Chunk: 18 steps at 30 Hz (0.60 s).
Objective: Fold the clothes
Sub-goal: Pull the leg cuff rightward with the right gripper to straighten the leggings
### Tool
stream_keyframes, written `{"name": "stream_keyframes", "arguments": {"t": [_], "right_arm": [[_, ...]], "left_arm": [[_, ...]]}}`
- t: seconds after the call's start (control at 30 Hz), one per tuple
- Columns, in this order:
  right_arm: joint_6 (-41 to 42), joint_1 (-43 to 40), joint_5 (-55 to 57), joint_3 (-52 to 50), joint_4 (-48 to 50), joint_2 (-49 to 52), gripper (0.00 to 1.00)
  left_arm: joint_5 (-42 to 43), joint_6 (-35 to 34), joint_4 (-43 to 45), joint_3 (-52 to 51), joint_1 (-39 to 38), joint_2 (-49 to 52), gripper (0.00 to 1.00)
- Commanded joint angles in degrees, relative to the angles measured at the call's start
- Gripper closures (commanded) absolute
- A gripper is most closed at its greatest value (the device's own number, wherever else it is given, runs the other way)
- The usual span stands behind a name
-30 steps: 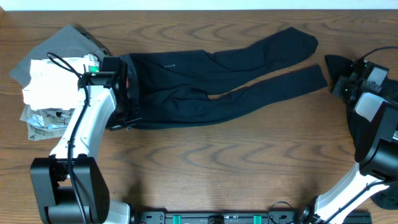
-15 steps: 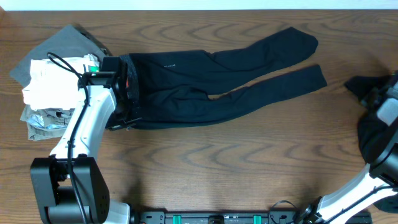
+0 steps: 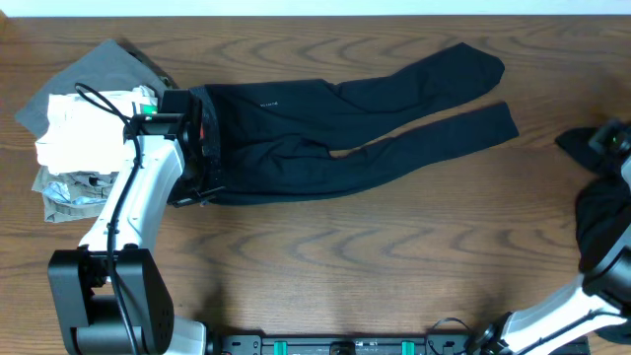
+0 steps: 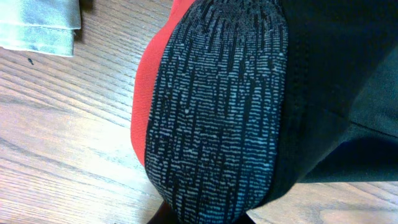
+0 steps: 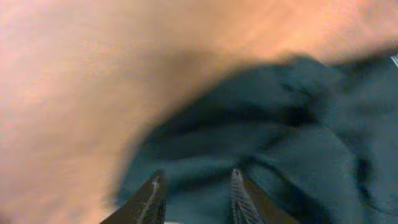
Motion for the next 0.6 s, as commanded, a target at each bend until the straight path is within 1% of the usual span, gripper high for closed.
{"name": "stream_keyframes", "arguments": {"t": [0.0,0.1,0.23,0.27,0.4,0.57], "right_arm": [[-6.2,3.6,-10.6,1.6,-1.3,-3.7,0.65],[-6.7,6.3,-10.8,1.6,-4.3,-3.4,0.60],[-7.7,9.9,-10.7,1.5,-7.2,-1.1,0.58],[-7.8,10.6,-10.8,1.5,-7.6,-0.2,0.56],[-7.8,12.3,-10.7,1.5,-8.4,3.5,0.50],[-7.8,12.4,-11.0,1.5,-7.3,8.4,0.49]], "left_arm": [[-1.3,-0.3,-0.1,-0.3,0.0,0.0,0.94],[-1.3,-0.3,0.1,-0.3,0.0,0.0,0.93],[-1.3,-0.3,0.5,-0.3,0.0,0.0,0.93],[-1.3,-0.3,0.5,-0.3,0.0,0.0,0.93],[-1.3,-0.3,0.5,-0.3,0.0,0.0,0.93],[-1.3,-0.3,0.5,-0.3,0.0,0.0,0.93]]}}
